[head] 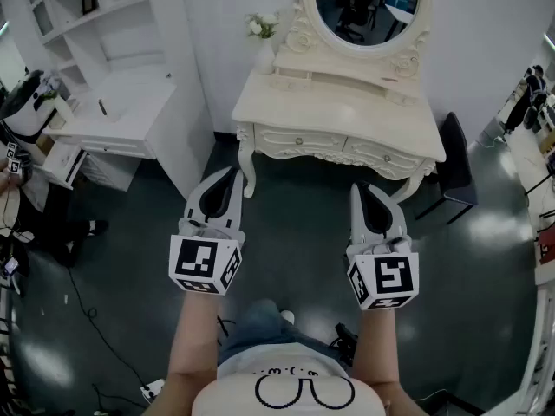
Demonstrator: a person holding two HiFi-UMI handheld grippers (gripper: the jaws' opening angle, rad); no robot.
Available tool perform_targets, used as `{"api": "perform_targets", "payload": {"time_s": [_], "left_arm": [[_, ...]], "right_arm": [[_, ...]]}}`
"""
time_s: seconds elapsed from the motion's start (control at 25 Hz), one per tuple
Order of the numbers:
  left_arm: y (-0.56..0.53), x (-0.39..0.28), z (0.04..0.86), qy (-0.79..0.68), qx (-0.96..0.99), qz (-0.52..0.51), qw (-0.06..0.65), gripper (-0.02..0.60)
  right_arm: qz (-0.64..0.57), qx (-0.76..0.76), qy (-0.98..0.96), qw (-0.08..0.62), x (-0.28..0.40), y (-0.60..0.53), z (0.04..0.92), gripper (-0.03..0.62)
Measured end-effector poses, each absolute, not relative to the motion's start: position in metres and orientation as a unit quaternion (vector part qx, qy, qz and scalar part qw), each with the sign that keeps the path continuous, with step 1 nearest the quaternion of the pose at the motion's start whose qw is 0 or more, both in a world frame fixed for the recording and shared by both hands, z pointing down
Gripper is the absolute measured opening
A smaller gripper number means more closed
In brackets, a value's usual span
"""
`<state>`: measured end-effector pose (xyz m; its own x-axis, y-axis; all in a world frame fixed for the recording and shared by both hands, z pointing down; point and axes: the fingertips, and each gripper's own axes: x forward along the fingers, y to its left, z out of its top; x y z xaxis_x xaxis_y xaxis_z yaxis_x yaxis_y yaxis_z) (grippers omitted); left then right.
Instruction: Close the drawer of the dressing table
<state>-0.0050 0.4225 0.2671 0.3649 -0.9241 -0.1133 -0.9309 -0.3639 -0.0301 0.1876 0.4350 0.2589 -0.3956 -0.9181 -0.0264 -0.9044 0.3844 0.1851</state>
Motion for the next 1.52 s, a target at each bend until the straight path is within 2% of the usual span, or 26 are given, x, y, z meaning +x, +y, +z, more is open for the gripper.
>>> {"api": "perform_targets", "payload": {"time_s": [0.52,1.08,1.52], "left_arm": [[0.360,-0.003,0.275,0.564,-0.823,0.047,0.044,-0.002],[0.171,-0.016,0.280,0.557,-0.829,0.041,0.032,-0.002],[0.033,-0.054,0.284,0.548,-0.836,0.027,0.018,-0.002]], "right_arm": [[-0.091,0.541,-0.835,0.038,0.186,0.377,0.267,0.003],[-0.074,0.535,-0.839,0.066,0.171,0.190,0.276,0.003],[-0.054,0.549,-0.829,0.088,0.139,0.054,0.283,0.005]]}}
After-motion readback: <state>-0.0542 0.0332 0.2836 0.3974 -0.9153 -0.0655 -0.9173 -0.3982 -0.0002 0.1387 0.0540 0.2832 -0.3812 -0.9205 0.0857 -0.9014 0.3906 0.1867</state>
